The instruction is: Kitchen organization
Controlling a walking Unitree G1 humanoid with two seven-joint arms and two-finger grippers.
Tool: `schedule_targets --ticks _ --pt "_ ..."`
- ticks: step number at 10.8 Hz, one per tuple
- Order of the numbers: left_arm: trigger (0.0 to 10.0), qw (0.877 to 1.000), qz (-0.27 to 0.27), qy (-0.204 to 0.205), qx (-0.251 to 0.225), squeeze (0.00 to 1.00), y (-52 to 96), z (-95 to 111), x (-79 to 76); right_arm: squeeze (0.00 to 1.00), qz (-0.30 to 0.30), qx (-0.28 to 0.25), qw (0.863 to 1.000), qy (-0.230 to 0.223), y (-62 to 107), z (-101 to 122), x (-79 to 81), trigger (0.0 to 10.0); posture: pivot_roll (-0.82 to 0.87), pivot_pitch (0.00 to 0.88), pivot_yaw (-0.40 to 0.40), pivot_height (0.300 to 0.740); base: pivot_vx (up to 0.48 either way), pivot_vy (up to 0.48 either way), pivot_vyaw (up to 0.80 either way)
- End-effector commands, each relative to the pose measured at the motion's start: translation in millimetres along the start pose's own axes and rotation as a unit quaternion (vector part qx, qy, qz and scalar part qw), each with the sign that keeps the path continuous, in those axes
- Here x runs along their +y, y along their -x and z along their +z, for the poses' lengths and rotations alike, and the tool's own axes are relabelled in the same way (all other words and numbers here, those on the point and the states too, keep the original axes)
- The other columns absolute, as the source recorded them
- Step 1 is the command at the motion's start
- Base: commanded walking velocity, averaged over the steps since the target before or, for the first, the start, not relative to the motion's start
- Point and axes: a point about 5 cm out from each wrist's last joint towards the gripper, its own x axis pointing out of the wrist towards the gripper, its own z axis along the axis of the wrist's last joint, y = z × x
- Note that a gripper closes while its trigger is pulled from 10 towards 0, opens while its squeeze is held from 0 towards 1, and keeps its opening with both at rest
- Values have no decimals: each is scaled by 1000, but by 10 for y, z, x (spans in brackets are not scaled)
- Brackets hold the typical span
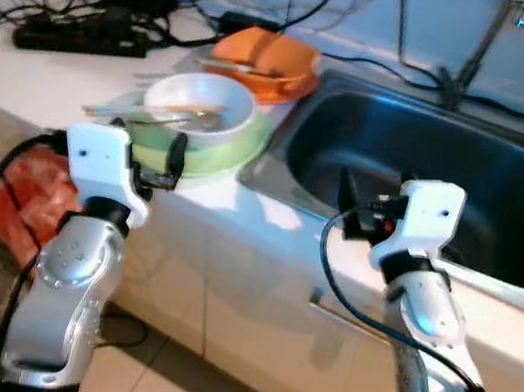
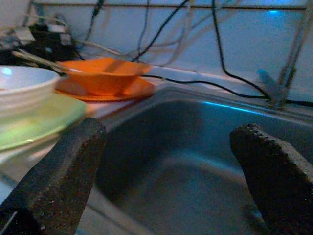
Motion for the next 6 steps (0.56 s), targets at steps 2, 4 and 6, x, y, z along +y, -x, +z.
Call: schedule_targets --ticks 2,4,6 --pt "10000 1000 7 -11 0 0 24 22 42 0 10 -6 1000 0 -9 49 48 10000 17 22 7 740 317 0 0" --pt "10000 1000 6 -8 -2 0 17 26 49 0 9 -6 1000 2 -16 39 44 10000 18 14 9 740 339 0 0" --pt "10000 1000 8 -7 -2 0 12 26 55 0 9 -5 1000 3 -21 29 50 10000 20 13 9 740 332 0 0"
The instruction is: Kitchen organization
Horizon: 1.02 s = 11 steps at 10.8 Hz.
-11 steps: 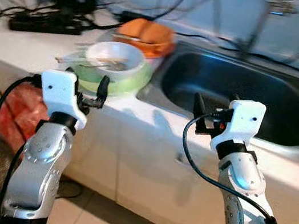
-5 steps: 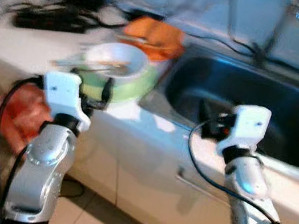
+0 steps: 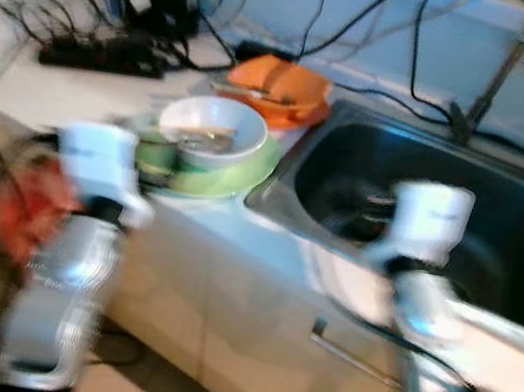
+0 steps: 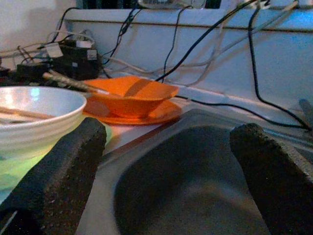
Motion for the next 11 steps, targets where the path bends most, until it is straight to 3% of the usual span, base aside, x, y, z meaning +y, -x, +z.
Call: schedule_targets --ticks 1,7,11 --pt "10000 1000 -16 15 -2 0 -1 11 -95 0 -20 2 1000 9 26 -2 -115 10000 21 14 8 740 247 0 0" --pt "10000 1000 -19 -5 -15 0 7 57 -130 0 -20 3 1000 6 54 -7 -111 10000 21 23 13 740 0 0 0" --pt "10000 999 -7 -20 -27 0 122 126 -72 0 -14 12 1000 -1 158 -14 -100 10000 28 79 6 740 0 0 0"
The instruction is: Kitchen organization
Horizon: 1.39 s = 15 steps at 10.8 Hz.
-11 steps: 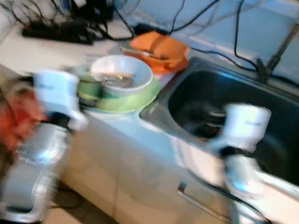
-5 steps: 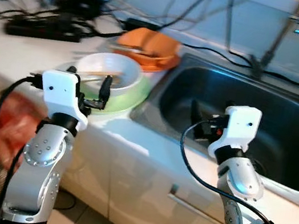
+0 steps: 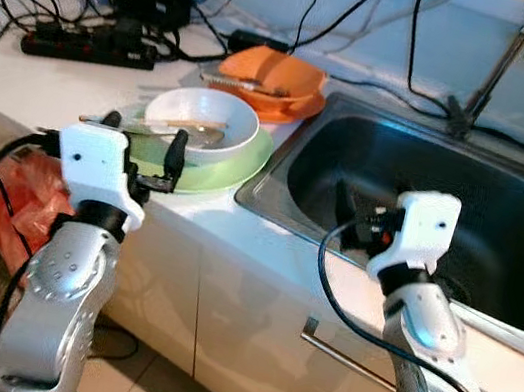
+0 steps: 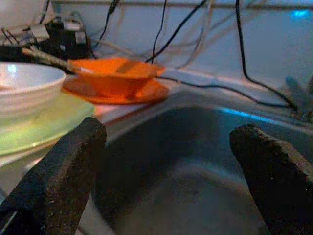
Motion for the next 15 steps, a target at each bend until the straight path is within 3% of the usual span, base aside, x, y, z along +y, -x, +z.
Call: schedule_targets --ticks 1,4,7,9,15 --pt "10000 1000 7 -8 2 0 32 22 21 0 10 -4 1000 -6 35 51 10 10000 31 95 7 740 0 0 0" --pt "10000 1000 21 -14 6 0 49 65 92 0 70 -3 997 -19 104 108 77 10000 32 121 7 740 0 0 0" --pt "10000 999 40 0 18 0 91 54 165 0 167 11 986 -22 180 140 170 10000 37 140 1 740 0 0 0" --pt "10000 999 34 20 24 0 32 28 145 0 231 18 972 -27 263 156 318 10000 32 134 6 740 0 0 0" --pt "10000 998 17 49 23 0 -247 -25 146 0 234 20 972 -28 247 150 308 10000 29 114 16 740 0 0 0"
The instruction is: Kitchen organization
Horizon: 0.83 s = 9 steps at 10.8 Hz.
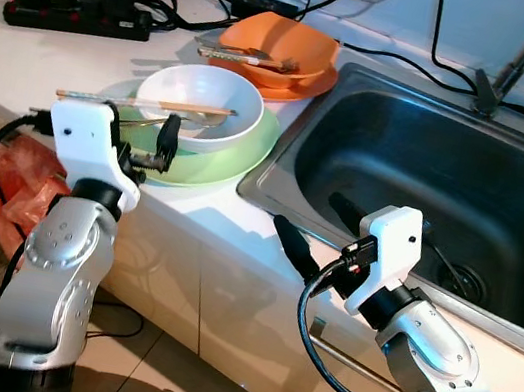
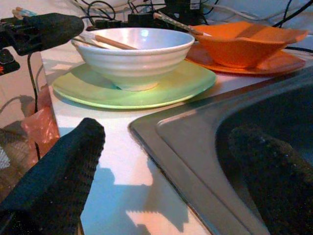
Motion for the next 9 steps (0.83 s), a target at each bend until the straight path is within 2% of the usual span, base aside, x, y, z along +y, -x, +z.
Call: schedule_targets --ticks 1,5,7,8,9 --pt "10000 1000 1 2 -2 0 -14 -2 30 0 3 -5 1000 3 -3 22 -2 10000 30 115 16 740 0 0 0" --pt "10000 1000 -12 19 0 0 -57 -35 16 0 -4 -7 1000 9 -25 24 -19 10000 29 112 14 740 0 0 0" --pt "10000 997 -39 62 -1 0 -88 -32 -58 0 -5 -8 1000 9 -23 21 -14 10000 26 112 19 740 0 0 0" --pt "9216 996 -53 70 -3 0 -91 -20 -101 0 0 -7 1000 6 -19 16 -3 10000 26 112 19 740 0 0 0" --pt "6118 994 -63 85 1 0 -91 -28 -139 0 5 -5 1000 5 -12 11 11 10000 23 111 20 740 0 0 0"
